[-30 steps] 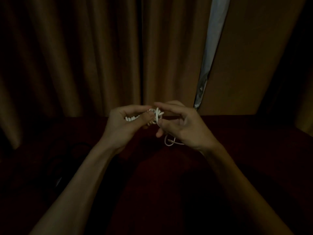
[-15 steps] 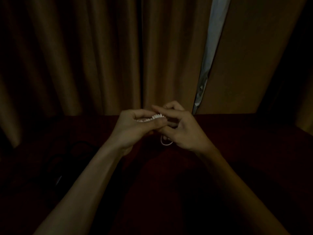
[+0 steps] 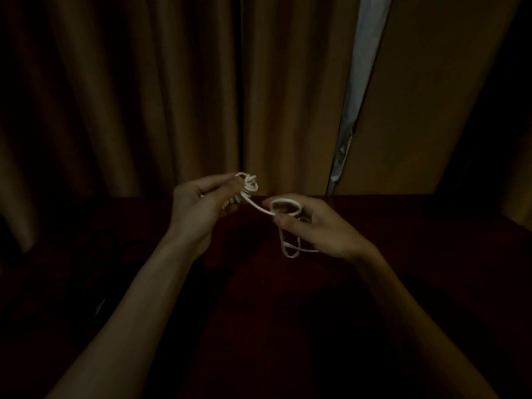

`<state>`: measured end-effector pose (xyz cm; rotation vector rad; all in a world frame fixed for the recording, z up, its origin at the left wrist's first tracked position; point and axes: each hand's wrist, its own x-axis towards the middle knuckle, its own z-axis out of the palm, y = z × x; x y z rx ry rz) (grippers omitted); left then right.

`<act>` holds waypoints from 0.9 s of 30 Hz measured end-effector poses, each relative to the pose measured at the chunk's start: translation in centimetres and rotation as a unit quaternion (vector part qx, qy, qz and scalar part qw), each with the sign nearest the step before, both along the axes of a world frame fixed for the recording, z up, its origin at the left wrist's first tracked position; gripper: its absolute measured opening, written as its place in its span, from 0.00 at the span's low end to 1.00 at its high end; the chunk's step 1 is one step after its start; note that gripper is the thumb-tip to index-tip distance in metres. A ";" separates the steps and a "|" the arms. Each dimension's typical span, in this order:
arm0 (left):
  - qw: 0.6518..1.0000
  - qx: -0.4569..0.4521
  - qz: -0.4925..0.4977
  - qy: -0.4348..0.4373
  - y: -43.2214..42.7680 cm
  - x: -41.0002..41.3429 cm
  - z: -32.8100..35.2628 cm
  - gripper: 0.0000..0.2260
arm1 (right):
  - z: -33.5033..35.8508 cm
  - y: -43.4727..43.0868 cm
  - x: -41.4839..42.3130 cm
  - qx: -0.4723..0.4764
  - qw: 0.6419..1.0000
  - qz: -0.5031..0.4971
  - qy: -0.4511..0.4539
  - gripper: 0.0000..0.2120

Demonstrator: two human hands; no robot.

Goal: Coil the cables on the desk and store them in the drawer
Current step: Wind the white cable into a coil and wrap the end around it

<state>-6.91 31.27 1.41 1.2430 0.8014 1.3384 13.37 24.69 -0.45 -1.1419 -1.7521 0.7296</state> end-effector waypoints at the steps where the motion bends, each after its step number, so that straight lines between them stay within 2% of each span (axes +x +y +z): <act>1: 1.000 -0.001 0.001 0.001 0.1 0.0 -0.1 0.04 | -0.1 0.1 0.0 0.007 1.000 -0.002 -0.002 0.11; 3: 1.000 0.001 0.001 0.001 0.2 0.1 -0.3 0.04 | -0.5 0.3 0.0 -0.018 1.000 0.004 0.024 0.12; 5: 1.000 0.003 0.001 -0.004 0.2 0.0 -0.4 0.04 | -0.7 0.4 0.1 -0.058 0.991 0.030 0.116 0.18; 7: 1.000 0.006 0.003 -0.009 0.3 -0.1 -0.5 0.04 | -0.7 0.6 0.3 -0.110 0.967 0.043 0.225 0.18; 8: 1.000 0.007 0.002 -0.010 0.3 -0.2 -0.6 0.04 | -0.7 0.7 0.4 -0.125 0.961 0.038 0.243 0.16; 11: 1.000 0.011 -0.001 0.004 0.5 -0.1 -0.6 0.04 | -1.1 0.9 1.1 -0.105 0.974 0.004 0.202 0.07; 16: 0.994 0.066 -0.010 0.088 0.6 -0.4 -1.1 0.04 | 0.3 0.0 1.6 -0.084 0.987 -0.020 0.134 0.05; 19: 0.981 0.131 -0.006 0.143 0.4 -0.4 -1.2 0.04 | 1.7 -1.1 1.7 -0.097 0.989 0.030 0.107 0.11; 21: 0.972 0.168 -0.001 0.164 0.2 -0.4 -1.3 0.07 | 2.5 -1.8 1.5 -0.081 0.995 0.043 0.034 0.15; 23: 0.967 0.191 0.011 0.171 0.0 -0.4 -1.4 0.09 | 3.0 -2.1 1.4 -0.054 0.997 0.043 -0.045 0.15; 25: 0.967 0.195 0.028 0.163 0.2 -0.6 -1.5 0.07 | 3.1 -2.0 1.5 -0.041 0.996 0.043 -0.066 0.16; 27: 0.970 0.187 0.049 0.147 0.7 -0.9 -1.6 0.06 | 3.0 -2.0 1.9 -0.048 0.997 0.036 -0.046 0.16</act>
